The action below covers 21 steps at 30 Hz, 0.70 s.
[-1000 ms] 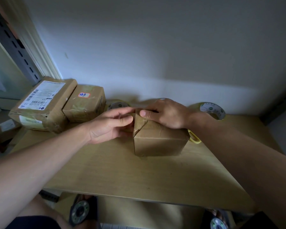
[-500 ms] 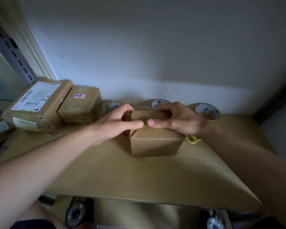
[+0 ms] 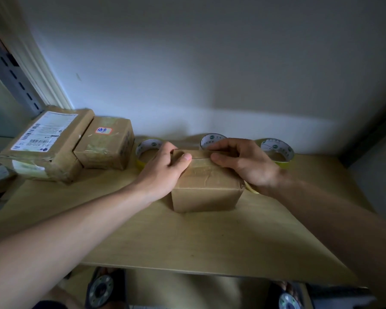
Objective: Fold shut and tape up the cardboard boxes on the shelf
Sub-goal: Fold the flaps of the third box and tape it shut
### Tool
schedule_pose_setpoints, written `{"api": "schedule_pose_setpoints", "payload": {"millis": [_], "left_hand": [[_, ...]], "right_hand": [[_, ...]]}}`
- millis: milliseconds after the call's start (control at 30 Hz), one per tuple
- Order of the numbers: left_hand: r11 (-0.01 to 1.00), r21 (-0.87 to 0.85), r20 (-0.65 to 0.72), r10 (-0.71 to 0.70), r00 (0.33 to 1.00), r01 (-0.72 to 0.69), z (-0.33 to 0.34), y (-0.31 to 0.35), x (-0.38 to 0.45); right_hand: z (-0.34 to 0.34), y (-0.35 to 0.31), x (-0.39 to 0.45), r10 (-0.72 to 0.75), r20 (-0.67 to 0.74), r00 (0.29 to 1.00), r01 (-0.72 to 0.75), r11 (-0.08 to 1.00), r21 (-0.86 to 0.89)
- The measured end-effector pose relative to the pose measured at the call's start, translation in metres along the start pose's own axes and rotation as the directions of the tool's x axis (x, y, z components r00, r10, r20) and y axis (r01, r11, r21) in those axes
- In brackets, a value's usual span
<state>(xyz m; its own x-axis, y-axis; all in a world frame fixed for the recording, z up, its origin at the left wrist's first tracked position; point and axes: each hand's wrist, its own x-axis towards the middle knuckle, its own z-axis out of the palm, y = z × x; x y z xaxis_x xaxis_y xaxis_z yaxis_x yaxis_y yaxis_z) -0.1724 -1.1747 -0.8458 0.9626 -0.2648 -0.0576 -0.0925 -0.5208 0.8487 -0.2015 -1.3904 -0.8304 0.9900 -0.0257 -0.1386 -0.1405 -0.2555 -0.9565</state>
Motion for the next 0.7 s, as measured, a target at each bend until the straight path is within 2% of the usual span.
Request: {"api": "schedule_pose_setpoints", "payload": {"millis": [167, 333, 433, 533, 700], "left_hand": [[0.999, 0.017, -0.015, 0.037, 0.999, -0.037, 0.002, 0.001, -0.002], [0.998, -0.021, -0.069, 0.058, 0.996, -0.059, 0.002, -0.001, -0.002], [0.992, 0.054, -0.080, 0.119, 0.990, -0.115, 0.001, -0.002, -0.003], [0.984, 0.119, 0.040, 0.129, 0.991, -0.133, -0.004, -0.001, -0.002], [0.986, -0.140, 0.231, 0.121, 0.965, -0.091, -0.014, -0.001, 0.009]], "right_hand": [[-0.018, 0.011, 0.000, -0.076, 0.174, 0.982, 0.059, 0.993, 0.098], [-0.014, 0.015, 0.001, -0.097, 0.169, 0.981, 0.091, 0.995, 0.042], [-0.022, 0.015, -0.004, -0.078, 0.248, 0.966, 0.106, 0.989, -0.101], [-0.025, 0.015, -0.004, -0.060, 0.296, 0.953, 0.103, 0.986, -0.133], [-0.028, 0.019, -0.002, -0.075, 0.331, 0.941, 0.077, 0.997, 0.006]]}}
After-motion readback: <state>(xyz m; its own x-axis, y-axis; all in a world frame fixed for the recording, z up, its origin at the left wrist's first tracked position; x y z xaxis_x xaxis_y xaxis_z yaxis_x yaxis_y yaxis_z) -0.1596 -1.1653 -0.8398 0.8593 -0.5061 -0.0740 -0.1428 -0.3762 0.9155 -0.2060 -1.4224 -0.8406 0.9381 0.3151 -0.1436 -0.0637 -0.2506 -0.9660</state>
